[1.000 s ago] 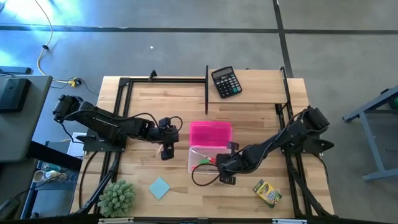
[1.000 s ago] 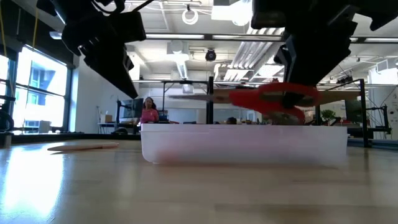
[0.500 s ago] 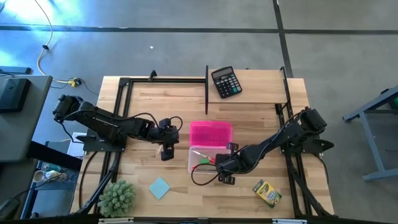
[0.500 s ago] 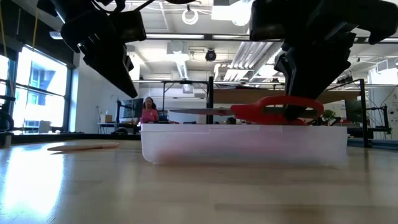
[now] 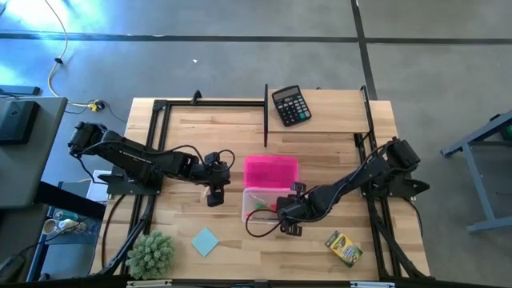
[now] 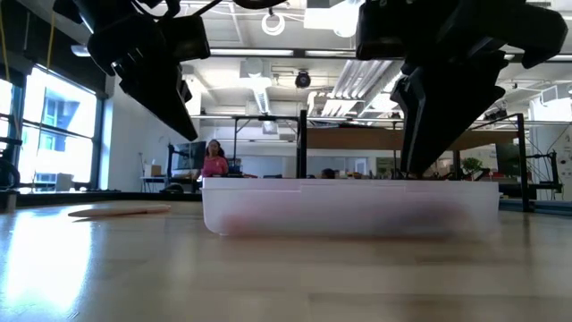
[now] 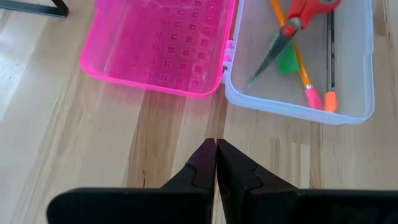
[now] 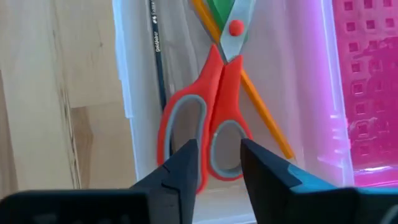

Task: Pack school essentials
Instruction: Put the white pen into the supply box

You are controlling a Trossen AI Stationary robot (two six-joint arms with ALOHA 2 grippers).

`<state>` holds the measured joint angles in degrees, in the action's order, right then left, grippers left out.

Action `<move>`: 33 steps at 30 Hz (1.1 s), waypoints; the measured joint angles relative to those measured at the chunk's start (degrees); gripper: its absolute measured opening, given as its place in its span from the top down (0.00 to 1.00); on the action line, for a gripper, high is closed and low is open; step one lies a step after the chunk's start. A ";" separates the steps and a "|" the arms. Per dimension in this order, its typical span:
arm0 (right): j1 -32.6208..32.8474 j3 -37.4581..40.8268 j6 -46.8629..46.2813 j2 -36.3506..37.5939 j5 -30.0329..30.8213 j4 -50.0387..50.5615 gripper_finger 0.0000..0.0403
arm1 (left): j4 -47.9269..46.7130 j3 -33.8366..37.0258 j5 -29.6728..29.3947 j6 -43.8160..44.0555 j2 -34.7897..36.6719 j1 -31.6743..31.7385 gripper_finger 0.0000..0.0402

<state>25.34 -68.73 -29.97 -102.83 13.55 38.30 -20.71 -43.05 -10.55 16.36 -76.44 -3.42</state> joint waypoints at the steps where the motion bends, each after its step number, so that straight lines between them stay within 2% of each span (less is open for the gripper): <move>1: 0.00 0.00 -0.01 0.00 -0.06 0.00 0.71 | 0.00 0.00 -0.02 0.00 0.00 0.00 0.99; 9: 0.02 0.00 0.04 0.02 -0.04 0.00 0.71 | -0.02 0.00 -0.09 1.36 0.00 0.00 0.98; 17: 0.17 0.00 0.48 2.93 5.24 2.41 0.71 | -1.39 0.00 -0.11 2.39 0.00 0.00 0.82; 25: -0.55 0.00 0.62 7.72 12.60 8.79 0.71 | -5.36 0.00 -0.09 10.81 0.00 0.02 0.64; 33: -2.90 0.00 2.74 9.97 13.77 11.32 0.71 | -10.93 0.00 -0.72 20.63 -0.04 0.00 0.63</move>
<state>22.44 -68.73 -27.23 -92.86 27.31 49.62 -31.64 -43.05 -11.27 36.99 -76.49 -3.42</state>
